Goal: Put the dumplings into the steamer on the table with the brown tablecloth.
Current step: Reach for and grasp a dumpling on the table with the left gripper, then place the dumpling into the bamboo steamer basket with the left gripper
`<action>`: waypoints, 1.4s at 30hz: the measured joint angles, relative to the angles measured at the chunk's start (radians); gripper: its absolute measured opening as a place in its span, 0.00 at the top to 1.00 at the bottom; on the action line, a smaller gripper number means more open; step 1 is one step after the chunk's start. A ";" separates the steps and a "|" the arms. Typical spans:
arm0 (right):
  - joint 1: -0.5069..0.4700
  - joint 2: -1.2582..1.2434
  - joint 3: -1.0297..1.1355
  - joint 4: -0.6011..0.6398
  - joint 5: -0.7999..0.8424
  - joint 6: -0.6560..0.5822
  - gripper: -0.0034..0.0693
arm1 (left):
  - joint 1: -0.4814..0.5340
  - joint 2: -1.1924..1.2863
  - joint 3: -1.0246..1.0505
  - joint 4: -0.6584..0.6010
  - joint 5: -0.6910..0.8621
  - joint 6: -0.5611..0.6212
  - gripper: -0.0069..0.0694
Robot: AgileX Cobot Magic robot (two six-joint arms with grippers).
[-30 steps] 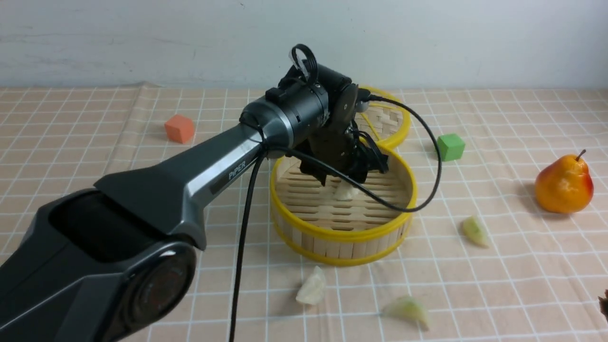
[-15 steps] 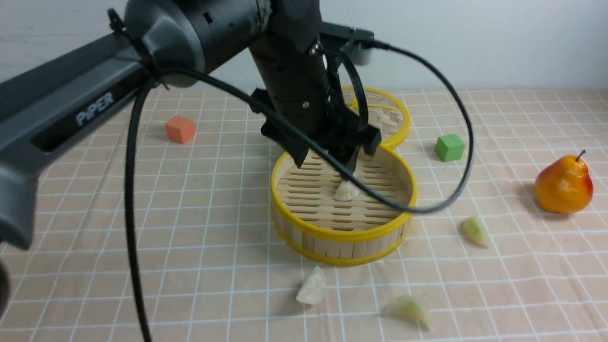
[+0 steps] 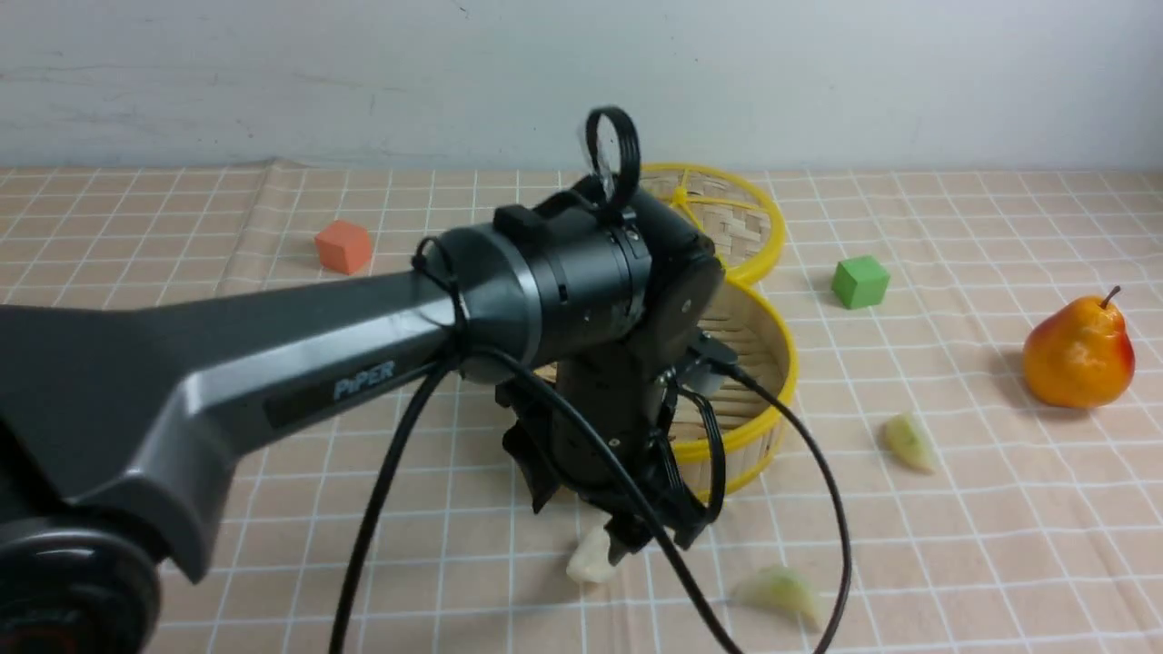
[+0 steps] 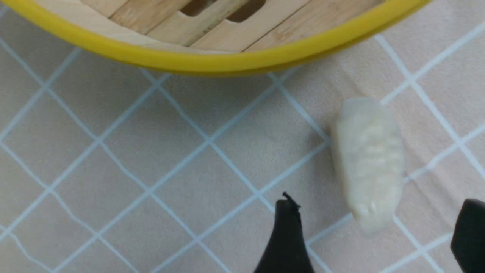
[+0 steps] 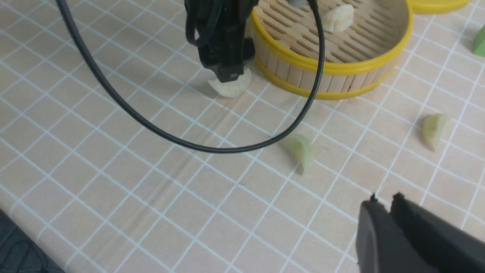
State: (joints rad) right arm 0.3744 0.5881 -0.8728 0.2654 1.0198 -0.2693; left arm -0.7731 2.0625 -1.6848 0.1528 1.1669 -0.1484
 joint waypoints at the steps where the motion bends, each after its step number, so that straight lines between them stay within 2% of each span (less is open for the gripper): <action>1: 0.000 0.000 0.000 0.000 0.009 0.001 0.87 | 0.000 0.027 0.000 0.002 -0.006 -0.003 0.21; 4: 0.000 0.000 0.000 0.000 0.021 0.001 0.87 | 0.000 0.076 0.001 0.001 -0.027 -0.004 0.23; 7: 0.000 0.000 0.000 0.000 0.025 0.001 0.86 | 0.000 0.107 0.000 -0.012 -0.053 -0.017 0.30; 11: 0.000 0.000 0.000 0.000 0.027 0.001 0.86 | 0.000 0.112 -0.002 -0.022 -0.064 -0.069 0.54; 18: 0.000 0.000 0.000 0.000 0.030 0.001 0.85 | 0.000 0.088 -0.055 -0.016 0.019 -0.082 0.54; 25: 0.000 0.000 0.000 0.000 0.019 0.001 0.84 | 0.029 0.004 -0.275 -0.019 0.021 -0.082 0.54; 29: 0.000 0.000 0.000 0.000 0.019 0.001 0.84 | 0.072 0.031 -0.340 -0.039 -0.017 -0.099 0.54; 36: 0.000 0.000 0.000 0.008 0.053 0.029 0.84 | 0.200 0.190 -0.427 -0.048 -0.172 -0.219 0.54; 42: 0.000 0.009 0.000 0.009 0.130 0.083 0.83 | 0.221 0.266 -0.436 -0.042 -0.223 -0.225 0.51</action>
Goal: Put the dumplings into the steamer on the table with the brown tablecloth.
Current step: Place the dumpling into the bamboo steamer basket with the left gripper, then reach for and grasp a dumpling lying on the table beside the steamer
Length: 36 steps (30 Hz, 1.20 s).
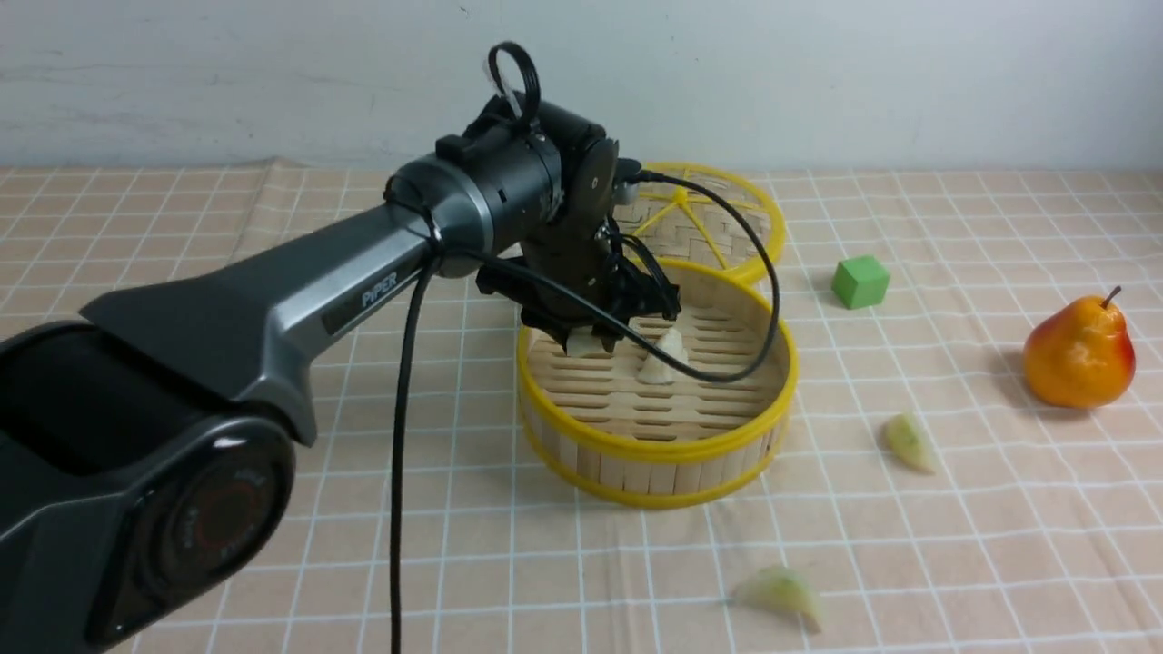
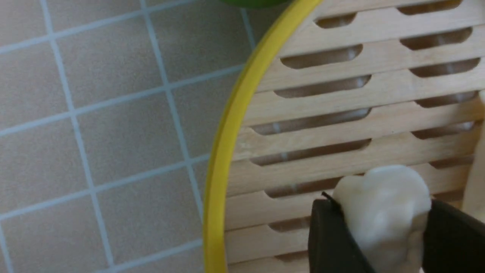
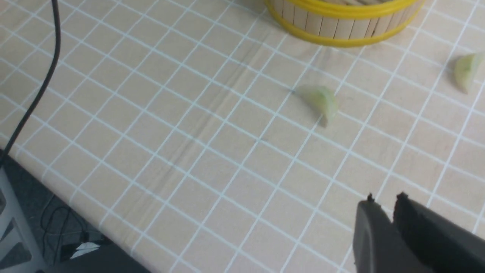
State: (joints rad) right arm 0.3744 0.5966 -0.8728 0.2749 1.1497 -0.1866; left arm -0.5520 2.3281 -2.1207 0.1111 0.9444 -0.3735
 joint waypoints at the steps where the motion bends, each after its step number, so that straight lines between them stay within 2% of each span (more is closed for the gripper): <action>1: 0.000 0.005 0.000 0.000 0.006 0.002 0.83 | 0.000 0.004 0.000 -0.001 -0.005 0.000 0.49; 4: 0.000 0.045 0.000 0.000 0.020 0.004 0.81 | -0.001 0.008 -0.001 -0.002 -0.014 0.008 0.36; 7: 0.000 0.112 0.000 -0.003 0.022 0.004 0.80 | 0.001 0.003 -0.003 -0.002 -0.006 0.009 0.28; 13: 0.000 0.274 0.000 -0.038 -0.030 -0.013 0.72 | 0.008 -0.083 0.000 0.004 0.099 0.018 0.28; 15: 0.000 0.316 0.000 -0.043 -0.054 -0.033 0.68 | 0.009 -0.134 0.000 0.006 0.121 0.035 0.31; 17: 0.000 0.394 0.000 -0.043 -0.102 -0.074 0.57 | 0.009 -0.261 -0.001 0.000 0.159 0.083 0.44; 18: 0.001 0.399 0.000 -0.043 -0.104 -0.077 0.56 | 0.009 -0.281 -0.002 -0.001 0.164 0.087 0.45; 20: 0.029 0.470 -0.011 -0.048 -0.122 -0.100 0.45 | 0.009 -0.392 -0.004 -0.003 0.210 0.127 0.64; 21: 0.029 0.476 -0.011 -0.050 -0.123 -0.102 0.45 | 0.009 -0.408 -0.004 -0.003 0.215 0.132 0.67; 22: 0.078 0.528 -0.032 -0.063 -0.132 -0.127 0.37 | 0.009 -0.471 -0.005 -0.004 0.251 0.150 0.79; 24: 0.135 0.590 -0.064 -0.094 -0.155 -0.142 0.32 | 0.009 -0.536 -0.006 -0.005 0.292 0.169 0.92; 28: 0.198 0.727 -0.128 -0.168 -0.236 -0.131 0.26 | 0.009 -0.641 0.006 -0.005 0.302 0.185 0.93; 36: 0.200 1.020 -0.183 -0.233 -0.389 -0.060 0.24 | 0.009 -0.939 0.247 -0.021 0.302 0.186 0.93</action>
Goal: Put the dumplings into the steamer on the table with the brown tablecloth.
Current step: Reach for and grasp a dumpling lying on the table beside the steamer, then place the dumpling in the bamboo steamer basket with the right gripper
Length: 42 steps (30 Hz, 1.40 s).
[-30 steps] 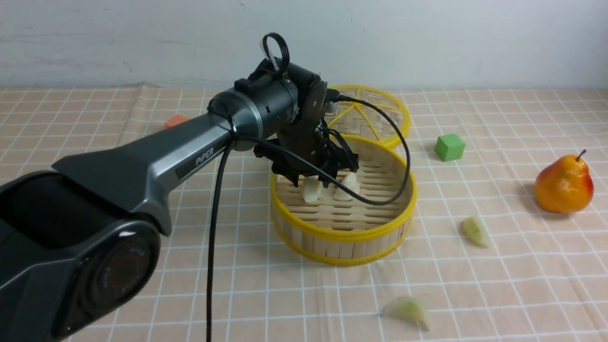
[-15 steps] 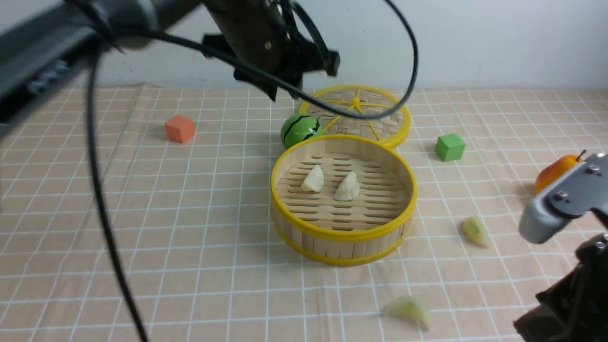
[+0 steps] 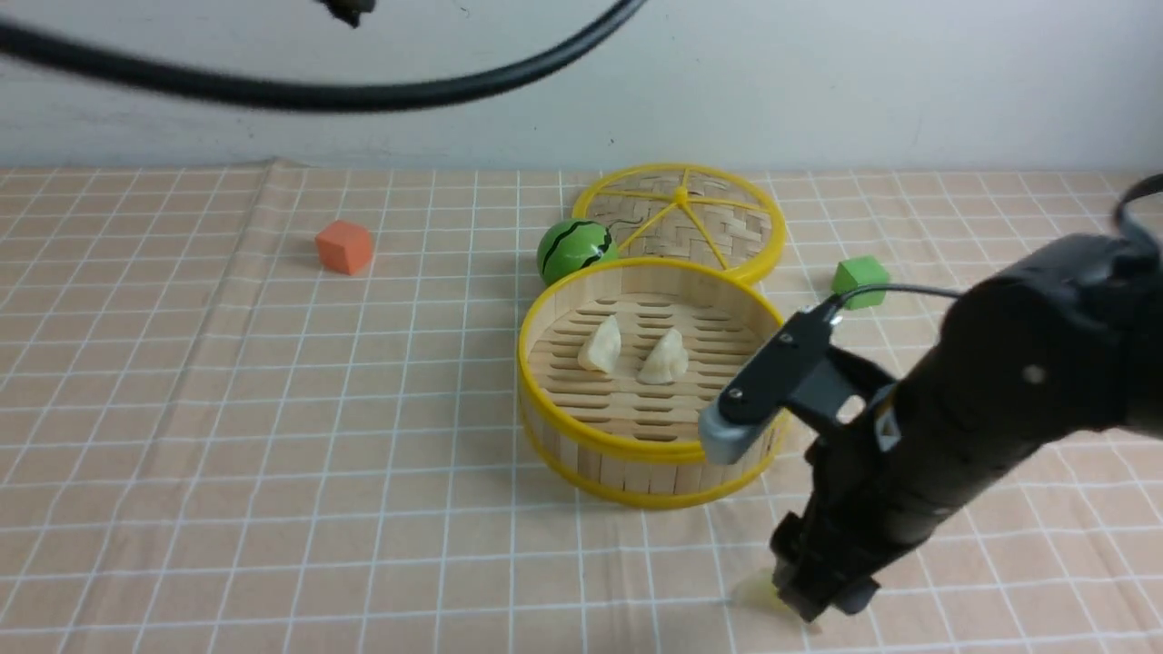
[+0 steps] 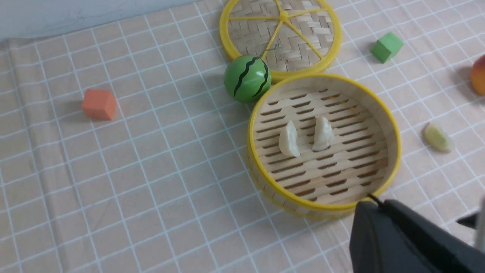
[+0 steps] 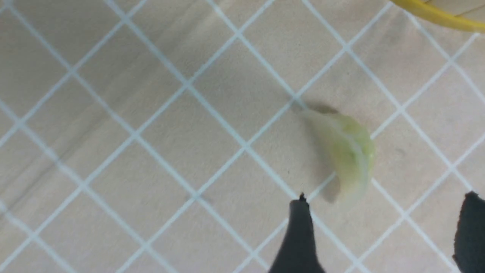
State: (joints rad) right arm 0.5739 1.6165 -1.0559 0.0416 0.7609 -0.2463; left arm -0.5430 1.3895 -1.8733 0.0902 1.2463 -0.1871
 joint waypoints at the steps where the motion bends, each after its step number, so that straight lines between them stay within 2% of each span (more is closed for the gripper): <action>1: 0.000 0.020 0.000 -0.003 -0.019 0.000 0.24 | 0.000 -0.028 0.042 0.000 0.000 0.001 0.93; 7: -0.001 0.158 -0.002 -0.042 -0.101 0.003 0.27 | 0.000 -0.261 0.335 0.000 0.000 0.002 0.93; 8: -0.001 0.187 -0.002 -0.049 -0.109 0.003 0.30 | 0.000 -0.323 0.406 0.000 0.000 0.002 0.93; 10: -0.001 0.206 -0.007 -0.055 -0.112 0.003 0.39 | 0.000 -0.403 0.509 -0.005 0.000 0.002 0.93; 11: -0.001 0.205 -0.008 -0.055 -0.112 0.003 0.41 | 0.000 -0.403 0.516 -0.005 0.000 0.002 0.93; 12: 0.001 0.208 -0.008 -0.051 -0.113 0.004 0.53 | 0.000 -0.450 0.565 -0.011 0.000 0.002 0.93; 14: 0.001 0.208 -0.016 -0.057 -0.113 0.004 0.67 | 0.000 -0.510 0.624 -0.016 0.000 0.003 0.93; 19: 0.001 0.187 -0.099 -0.075 -0.027 0.004 0.67 | 0.000 -0.623 0.689 -0.019 0.000 0.003 0.93; 25: -0.002 0.174 -0.401 -0.032 0.108 0.069 0.67 | 0.000 -0.727 0.700 -0.026 0.000 0.003 0.93; 29: -0.002 0.269 -0.593 -0.026 0.125 0.136 0.67 | 0.000 -0.739 0.700 -0.046 0.000 0.003 0.93; 39: -0.002 0.590 -0.858 -0.019 0.147 0.209 0.66 | 0.000 -0.739 0.702 -0.062 0.001 0.003 0.93; 42: -0.002 0.644 -0.896 -0.020 0.150 0.231 0.58 | 0.000 -0.739 0.702 -0.062 0.001 0.003 0.93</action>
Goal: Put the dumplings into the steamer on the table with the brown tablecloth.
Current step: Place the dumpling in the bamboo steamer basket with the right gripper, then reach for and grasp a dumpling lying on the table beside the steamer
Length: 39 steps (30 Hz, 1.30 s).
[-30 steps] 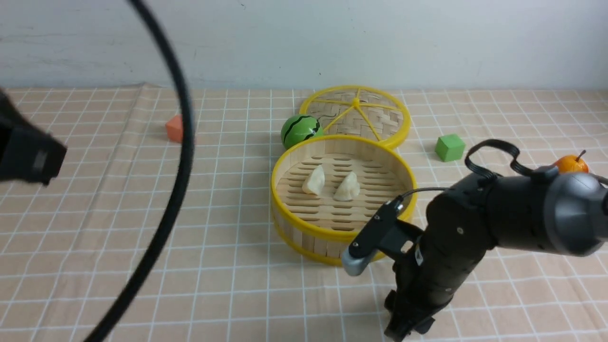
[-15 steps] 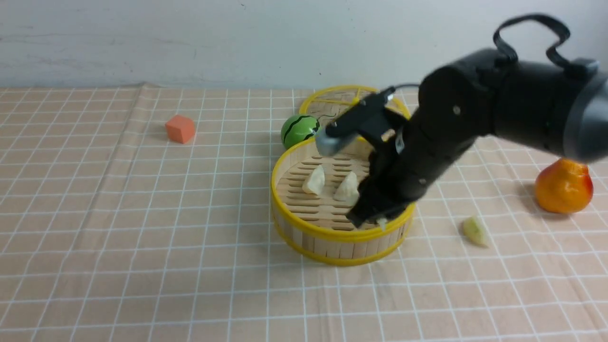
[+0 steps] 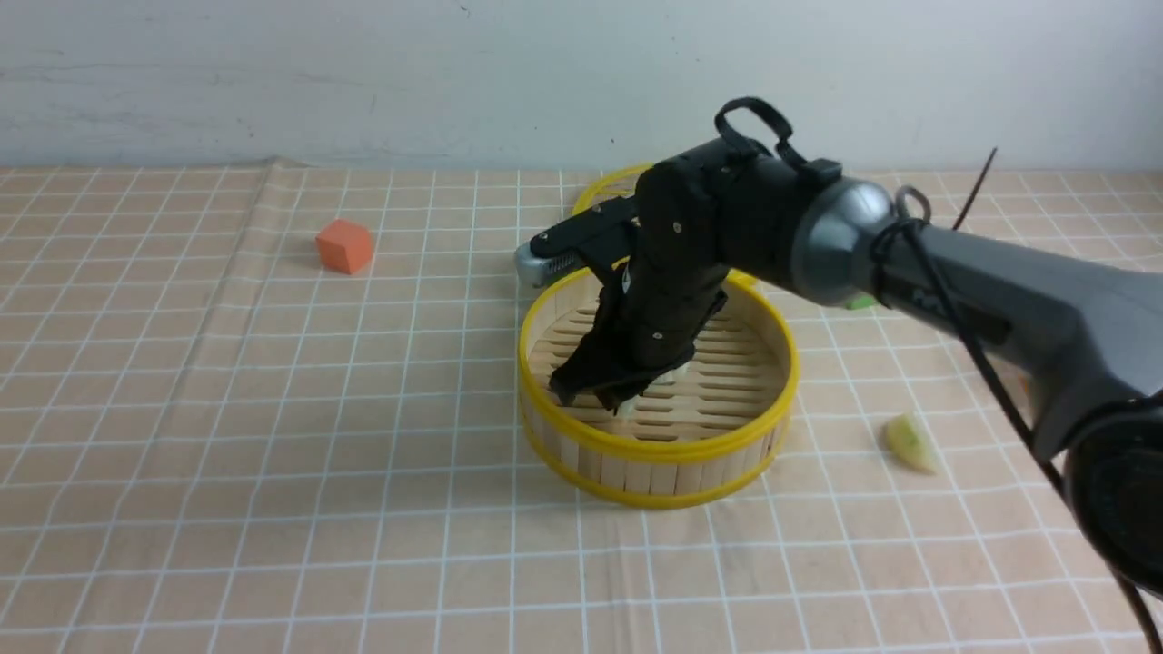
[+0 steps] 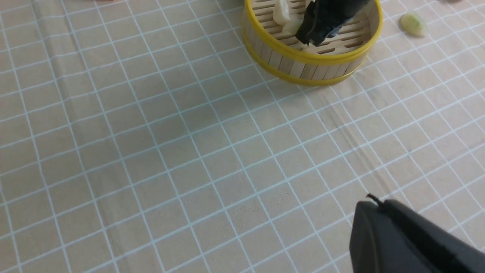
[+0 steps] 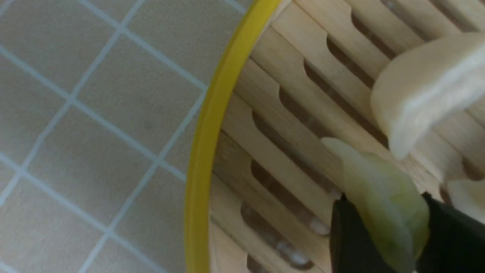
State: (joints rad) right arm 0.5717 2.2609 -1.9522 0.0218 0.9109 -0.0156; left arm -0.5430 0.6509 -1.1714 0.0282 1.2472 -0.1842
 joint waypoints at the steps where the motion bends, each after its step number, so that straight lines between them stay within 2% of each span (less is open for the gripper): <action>1: 0.000 0.009 -0.010 0.000 0.002 0.006 0.52 | 0.000 0.000 0.000 0.000 0.000 0.000 0.93; 4: 0.000 0.012 -0.040 -0.001 0.043 0.016 0.37 | 0.000 0.000 0.000 0.001 0.000 0.000 0.93; 7: 0.000 -0.007 -0.102 -0.001 0.165 0.008 0.22 | 0.000 0.000 0.000 0.001 0.000 0.004 0.93; 10: -0.001 -0.066 -0.133 -0.005 0.269 -0.020 0.16 | 0.000 0.000 0.000 0.004 0.000 0.019 0.92; 14: -0.015 -0.152 -0.142 -0.028 0.313 -0.034 0.15 | 0.000 0.000 0.000 0.004 0.000 0.029 0.92; 16: -0.056 -0.215 -0.125 -0.038 0.319 -0.035 0.15 | 0.000 0.000 0.000 0.004 0.000 0.031 0.92; 23: -0.226 -0.358 0.154 -0.038 0.320 -0.035 0.18 | 0.000 0.000 0.000 0.005 0.000 0.033 0.91; 24: -0.277 -0.376 0.240 -0.035 0.314 -0.035 0.18 | 0.000 0.000 0.000 0.005 0.000 0.033 0.91; 28: -0.354 -0.384 0.367 -0.027 0.227 -0.034 0.18 | 0.000 0.000 0.000 0.005 0.000 0.033 0.91; 31: -0.420 -0.361 0.457 -0.006 0.092 -0.031 0.19 | 0.000 0.000 0.000 0.005 0.000 0.034 0.90; 39: -0.449 -0.242 0.475 0.043 -0.084 -0.029 0.19 | 0.000 0.000 0.000 0.005 0.000 0.033 0.90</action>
State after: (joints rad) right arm 0.1226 2.0193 -1.4769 0.0648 0.8273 -0.0446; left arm -0.5430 0.6509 -1.1714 0.0328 1.2472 -0.1516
